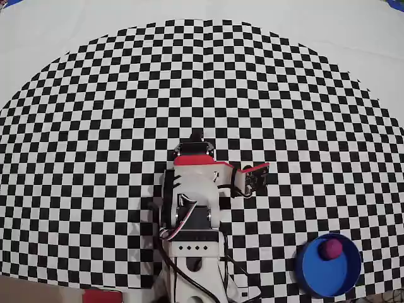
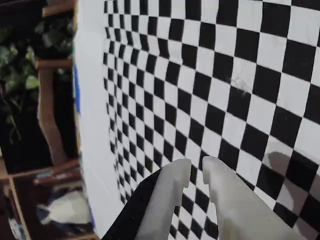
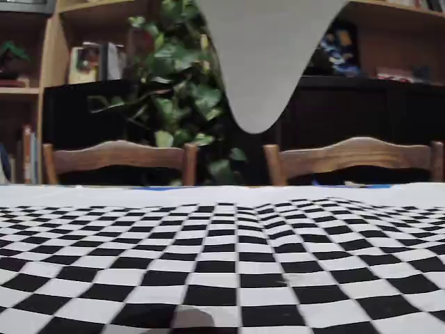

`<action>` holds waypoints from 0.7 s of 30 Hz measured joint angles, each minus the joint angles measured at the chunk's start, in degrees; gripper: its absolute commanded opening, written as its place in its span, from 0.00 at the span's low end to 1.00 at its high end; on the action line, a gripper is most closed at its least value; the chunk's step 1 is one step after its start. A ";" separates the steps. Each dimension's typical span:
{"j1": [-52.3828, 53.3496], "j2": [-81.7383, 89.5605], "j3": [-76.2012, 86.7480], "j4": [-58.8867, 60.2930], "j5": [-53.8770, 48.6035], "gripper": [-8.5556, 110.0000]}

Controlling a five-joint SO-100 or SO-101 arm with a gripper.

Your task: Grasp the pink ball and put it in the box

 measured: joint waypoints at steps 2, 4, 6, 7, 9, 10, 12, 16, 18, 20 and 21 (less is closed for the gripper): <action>0.44 0.00 0.00 1.58 0.26 0.07; -0.79 0.00 0.00 3.25 0.35 0.07; -0.26 0.00 0.00 5.27 0.70 0.07; -0.88 0.00 0.00 6.24 0.88 0.07; -0.70 0.35 0.00 7.82 0.97 0.07; -0.53 0.79 0.00 8.61 0.97 0.07; -0.79 0.88 0.00 9.84 1.23 0.07; -0.62 0.88 0.00 10.81 1.85 0.07; -0.62 0.97 0.00 10.90 1.85 0.07; -0.62 0.97 0.00 10.90 1.85 0.07; -0.62 0.97 0.00 10.90 1.85 0.07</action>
